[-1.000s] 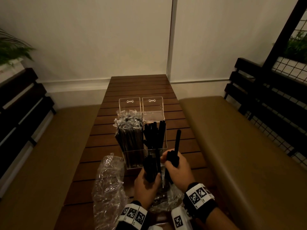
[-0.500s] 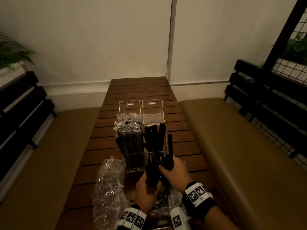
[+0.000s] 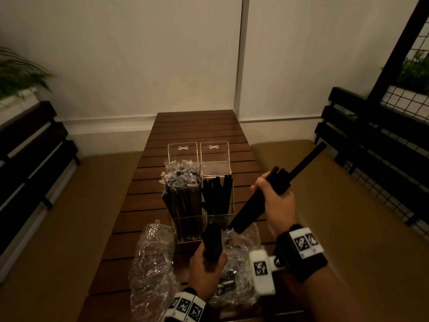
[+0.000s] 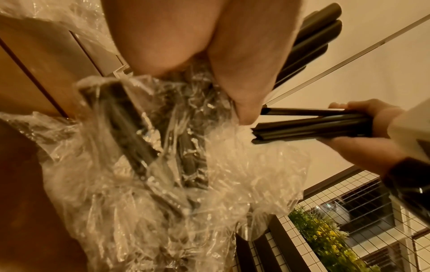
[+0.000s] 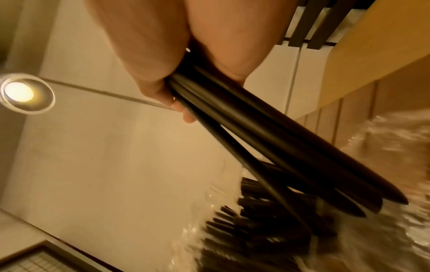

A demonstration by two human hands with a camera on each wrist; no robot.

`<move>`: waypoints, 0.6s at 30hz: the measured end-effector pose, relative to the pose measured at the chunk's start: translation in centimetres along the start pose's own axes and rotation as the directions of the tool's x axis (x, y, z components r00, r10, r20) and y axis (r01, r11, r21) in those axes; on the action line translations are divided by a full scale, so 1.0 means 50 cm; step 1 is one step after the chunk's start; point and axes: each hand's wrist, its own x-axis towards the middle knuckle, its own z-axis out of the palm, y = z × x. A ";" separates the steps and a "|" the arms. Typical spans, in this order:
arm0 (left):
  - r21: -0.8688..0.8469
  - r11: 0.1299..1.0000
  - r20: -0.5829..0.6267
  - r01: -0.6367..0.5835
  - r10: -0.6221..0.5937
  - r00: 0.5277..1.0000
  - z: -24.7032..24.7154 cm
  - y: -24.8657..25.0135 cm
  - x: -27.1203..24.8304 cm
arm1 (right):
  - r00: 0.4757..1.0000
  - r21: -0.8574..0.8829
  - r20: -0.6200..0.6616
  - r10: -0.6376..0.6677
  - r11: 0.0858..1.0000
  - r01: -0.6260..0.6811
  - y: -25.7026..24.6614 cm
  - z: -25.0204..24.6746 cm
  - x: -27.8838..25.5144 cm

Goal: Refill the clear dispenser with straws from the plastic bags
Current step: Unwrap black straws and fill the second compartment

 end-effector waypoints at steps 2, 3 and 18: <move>-0.004 1.000 0.004 0.006 -0.006 1.000 0.002 0.001 0.002 | 0.998 0.026 -0.015 -0.056 0.998 0.056 -0.025 0.014 0.025; -0.006 1.000 0.006 0.007 -0.007 1.000 0.002 0.002 0.002 | 0.997 0.029 -0.021 -0.073 0.997 0.073 -0.032 0.024 0.036; -0.029 0.999 0.013 0.040 -0.040 0.999 0.008 0.003 0.005 | 0.998 -0.086 -0.019 -0.059 0.995 0.058 0.027 0.092 0.089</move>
